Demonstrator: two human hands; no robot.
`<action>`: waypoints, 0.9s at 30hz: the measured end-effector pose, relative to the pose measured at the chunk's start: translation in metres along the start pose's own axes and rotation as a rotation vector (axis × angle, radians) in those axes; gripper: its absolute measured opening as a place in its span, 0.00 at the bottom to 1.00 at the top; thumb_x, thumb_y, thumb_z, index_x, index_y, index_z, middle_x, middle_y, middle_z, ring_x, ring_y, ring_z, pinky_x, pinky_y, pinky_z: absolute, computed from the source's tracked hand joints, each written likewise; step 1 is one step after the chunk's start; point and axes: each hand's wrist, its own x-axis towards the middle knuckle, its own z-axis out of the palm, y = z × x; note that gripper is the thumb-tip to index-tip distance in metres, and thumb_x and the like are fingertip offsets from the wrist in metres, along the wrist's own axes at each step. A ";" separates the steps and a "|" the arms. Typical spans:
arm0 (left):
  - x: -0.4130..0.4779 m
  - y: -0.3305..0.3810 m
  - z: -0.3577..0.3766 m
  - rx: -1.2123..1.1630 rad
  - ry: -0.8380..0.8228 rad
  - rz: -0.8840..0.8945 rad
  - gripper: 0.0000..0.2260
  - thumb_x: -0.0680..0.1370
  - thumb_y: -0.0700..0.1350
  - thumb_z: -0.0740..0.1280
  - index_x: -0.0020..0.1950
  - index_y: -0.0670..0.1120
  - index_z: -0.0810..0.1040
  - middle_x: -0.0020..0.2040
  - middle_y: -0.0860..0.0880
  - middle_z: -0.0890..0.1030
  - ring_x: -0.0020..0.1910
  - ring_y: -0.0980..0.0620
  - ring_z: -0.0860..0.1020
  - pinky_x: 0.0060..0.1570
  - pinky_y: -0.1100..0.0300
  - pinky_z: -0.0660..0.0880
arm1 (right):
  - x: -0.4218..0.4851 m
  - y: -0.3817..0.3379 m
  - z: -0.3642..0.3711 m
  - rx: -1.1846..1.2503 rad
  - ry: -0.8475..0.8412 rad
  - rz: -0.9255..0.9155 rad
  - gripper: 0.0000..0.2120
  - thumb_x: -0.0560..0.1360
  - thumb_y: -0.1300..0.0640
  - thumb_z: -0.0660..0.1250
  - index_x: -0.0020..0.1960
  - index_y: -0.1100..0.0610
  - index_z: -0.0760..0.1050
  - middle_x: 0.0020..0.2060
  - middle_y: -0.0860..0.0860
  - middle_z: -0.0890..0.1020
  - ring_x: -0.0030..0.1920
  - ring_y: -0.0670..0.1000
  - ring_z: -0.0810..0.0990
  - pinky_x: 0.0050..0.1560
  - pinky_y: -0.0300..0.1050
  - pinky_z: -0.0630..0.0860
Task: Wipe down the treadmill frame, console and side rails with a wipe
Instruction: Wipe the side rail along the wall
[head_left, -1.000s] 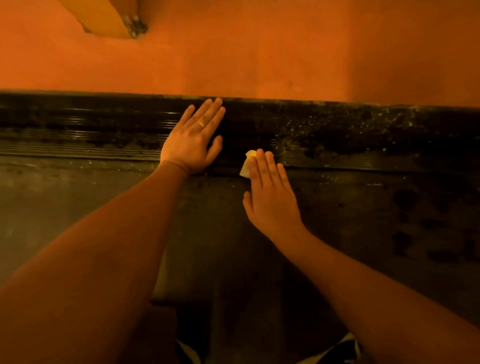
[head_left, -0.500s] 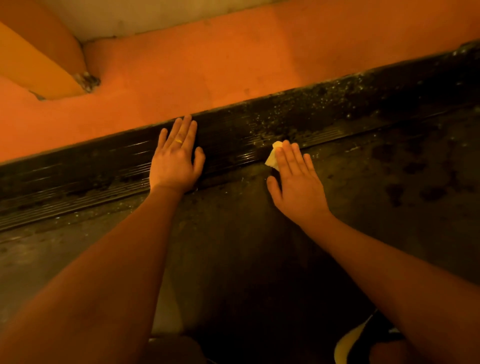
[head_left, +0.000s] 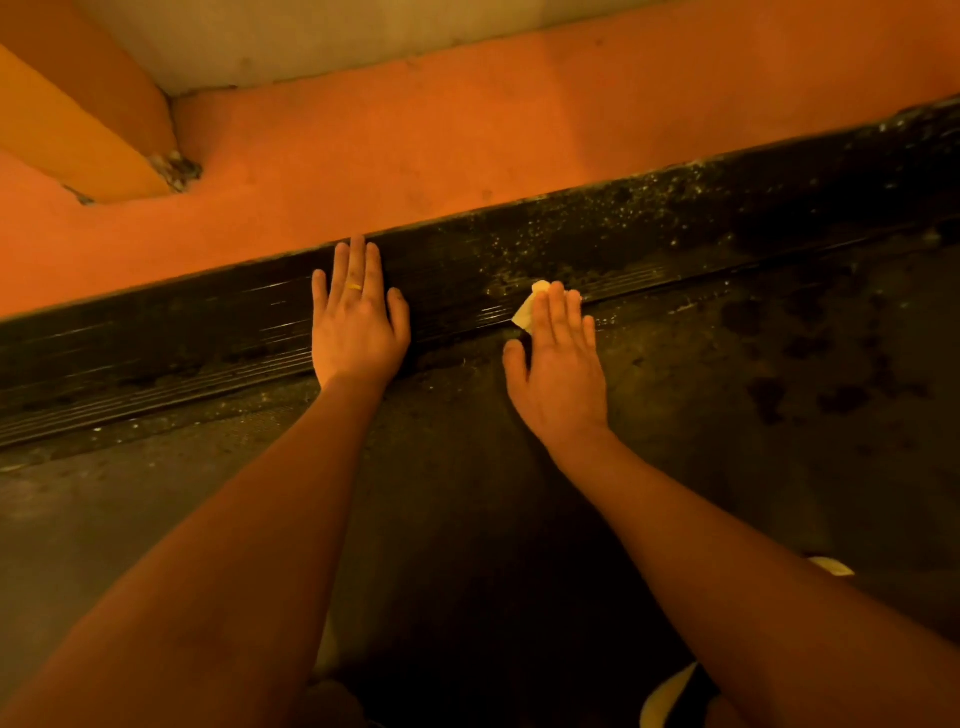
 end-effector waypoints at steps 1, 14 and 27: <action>0.000 0.000 0.000 0.005 0.004 -0.004 0.27 0.84 0.53 0.49 0.82 0.42 0.56 0.82 0.44 0.54 0.81 0.46 0.50 0.80 0.46 0.46 | -0.002 -0.007 0.002 0.006 -0.011 -0.024 0.32 0.83 0.46 0.50 0.81 0.59 0.47 0.81 0.56 0.49 0.80 0.55 0.44 0.80 0.53 0.43; -0.001 0.003 0.000 -0.001 0.011 -0.029 0.27 0.84 0.52 0.49 0.82 0.43 0.56 0.82 0.45 0.55 0.81 0.47 0.50 0.80 0.47 0.46 | 0.010 0.016 -0.002 0.009 0.043 0.147 0.34 0.83 0.42 0.47 0.81 0.61 0.44 0.81 0.58 0.47 0.80 0.56 0.42 0.80 0.53 0.43; -0.001 0.005 0.000 0.000 0.022 -0.035 0.28 0.83 0.53 0.48 0.82 0.43 0.56 0.82 0.46 0.54 0.81 0.48 0.50 0.79 0.48 0.45 | 0.038 0.060 -0.019 0.041 0.100 0.357 0.34 0.84 0.44 0.48 0.81 0.62 0.43 0.80 0.59 0.45 0.80 0.57 0.42 0.79 0.52 0.41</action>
